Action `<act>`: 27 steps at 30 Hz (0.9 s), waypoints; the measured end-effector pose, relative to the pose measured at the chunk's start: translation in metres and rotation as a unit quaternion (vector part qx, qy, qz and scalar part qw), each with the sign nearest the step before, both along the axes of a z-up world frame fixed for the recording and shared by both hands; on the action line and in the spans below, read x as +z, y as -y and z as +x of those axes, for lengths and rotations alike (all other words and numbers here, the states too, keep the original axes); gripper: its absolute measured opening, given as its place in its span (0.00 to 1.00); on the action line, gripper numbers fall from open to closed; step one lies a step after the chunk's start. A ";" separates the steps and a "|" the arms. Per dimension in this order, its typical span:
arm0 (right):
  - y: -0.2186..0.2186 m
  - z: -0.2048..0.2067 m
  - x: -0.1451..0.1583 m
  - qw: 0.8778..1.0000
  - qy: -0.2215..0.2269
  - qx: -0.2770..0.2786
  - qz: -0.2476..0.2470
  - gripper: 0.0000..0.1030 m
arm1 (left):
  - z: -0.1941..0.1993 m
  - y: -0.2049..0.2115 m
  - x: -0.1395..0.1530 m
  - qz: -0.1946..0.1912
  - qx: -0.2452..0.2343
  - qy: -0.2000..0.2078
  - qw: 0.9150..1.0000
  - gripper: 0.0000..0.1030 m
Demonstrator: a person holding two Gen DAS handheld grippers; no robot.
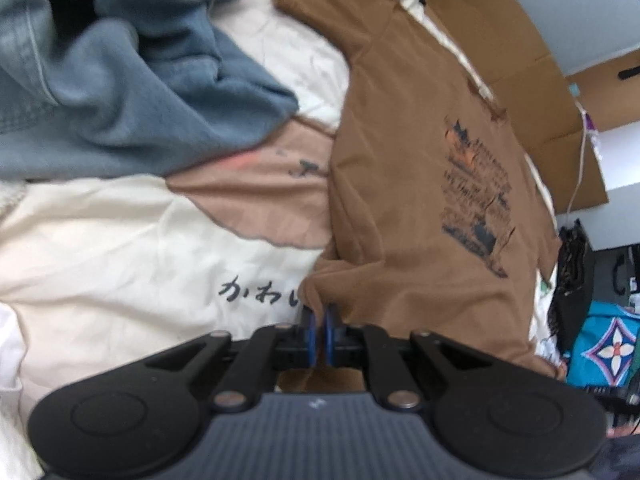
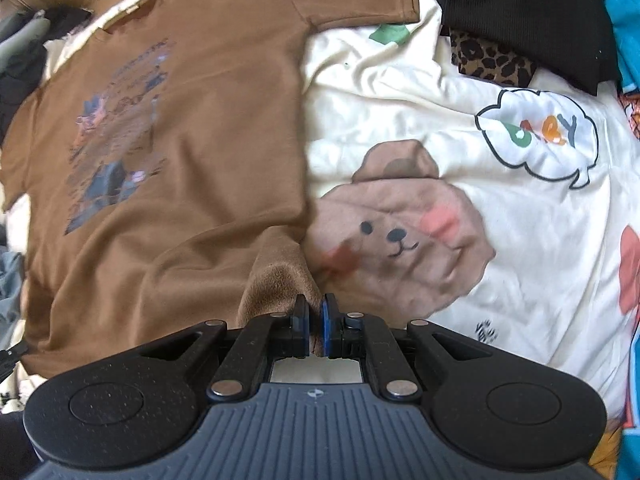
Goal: Fold clothes
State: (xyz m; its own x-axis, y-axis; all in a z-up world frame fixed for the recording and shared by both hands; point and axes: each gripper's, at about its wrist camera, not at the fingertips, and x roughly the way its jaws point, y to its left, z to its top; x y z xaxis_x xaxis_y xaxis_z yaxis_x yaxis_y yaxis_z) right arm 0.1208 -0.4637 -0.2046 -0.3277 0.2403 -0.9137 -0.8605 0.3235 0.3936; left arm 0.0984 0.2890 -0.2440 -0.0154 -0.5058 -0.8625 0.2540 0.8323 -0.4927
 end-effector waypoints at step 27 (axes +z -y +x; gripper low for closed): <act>-0.019 -0.003 -0.023 0.998 0.031 0.062 -0.011 0.04 | -0.052 0.018 -0.007 0.111 -0.157 0.080 0.978 0.32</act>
State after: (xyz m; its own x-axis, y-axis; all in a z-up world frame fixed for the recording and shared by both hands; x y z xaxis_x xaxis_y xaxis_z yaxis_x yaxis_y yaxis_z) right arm 0.1181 -0.4445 -0.2279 -0.2962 0.1822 -0.9376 -0.9167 0.2214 0.3326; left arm 0.0468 0.2710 -0.2506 0.0032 -0.2982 -0.9545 0.5733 0.7826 -0.2426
